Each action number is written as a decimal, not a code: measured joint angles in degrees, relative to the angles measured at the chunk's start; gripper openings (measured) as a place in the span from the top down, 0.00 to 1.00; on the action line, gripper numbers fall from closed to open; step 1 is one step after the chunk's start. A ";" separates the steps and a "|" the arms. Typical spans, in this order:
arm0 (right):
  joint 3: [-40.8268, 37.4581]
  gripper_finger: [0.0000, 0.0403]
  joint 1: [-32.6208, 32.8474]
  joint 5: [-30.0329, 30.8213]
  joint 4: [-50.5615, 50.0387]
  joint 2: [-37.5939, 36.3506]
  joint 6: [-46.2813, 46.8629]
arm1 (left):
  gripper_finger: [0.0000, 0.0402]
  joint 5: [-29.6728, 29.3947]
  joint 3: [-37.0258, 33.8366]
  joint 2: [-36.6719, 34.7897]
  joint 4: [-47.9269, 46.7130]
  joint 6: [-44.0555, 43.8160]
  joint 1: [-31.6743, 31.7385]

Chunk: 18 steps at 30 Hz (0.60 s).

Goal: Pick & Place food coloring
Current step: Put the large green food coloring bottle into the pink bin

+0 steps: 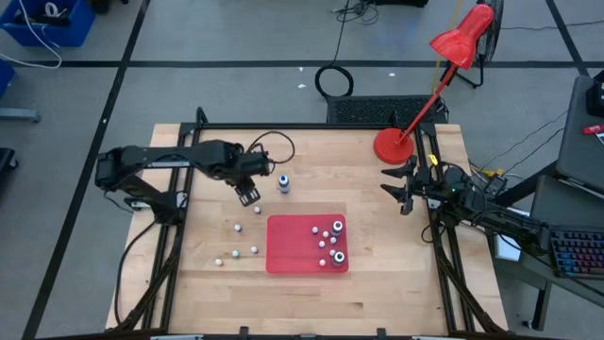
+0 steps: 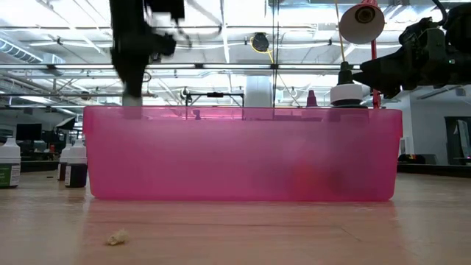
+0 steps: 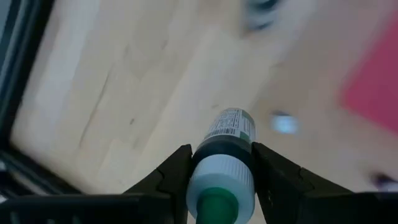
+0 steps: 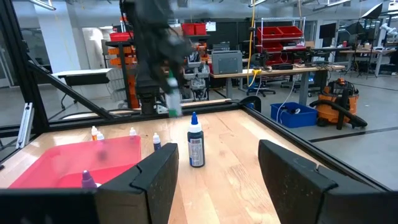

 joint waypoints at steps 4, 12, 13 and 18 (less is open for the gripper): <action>0.03 0.48 -0.01 0.00 0.00 0.00 0.00 | 0.65 -1.66 8.23 1.63 -2.10 -0.44 -7.97; 0.03 0.48 -0.01 0.00 0.00 0.00 0.00 | 0.65 -6.08 14.92 13.50 -2.05 2.68 -19.41; 0.03 0.48 -0.01 0.00 0.00 0.00 0.00 | 0.65 -6.08 14.97 15.07 -1.73 3.74 -20.08; 0.03 0.48 0.00 0.00 0.02 0.00 0.01 | 0.65 -7.15 15.40 20.51 -0.12 5.17 -21.38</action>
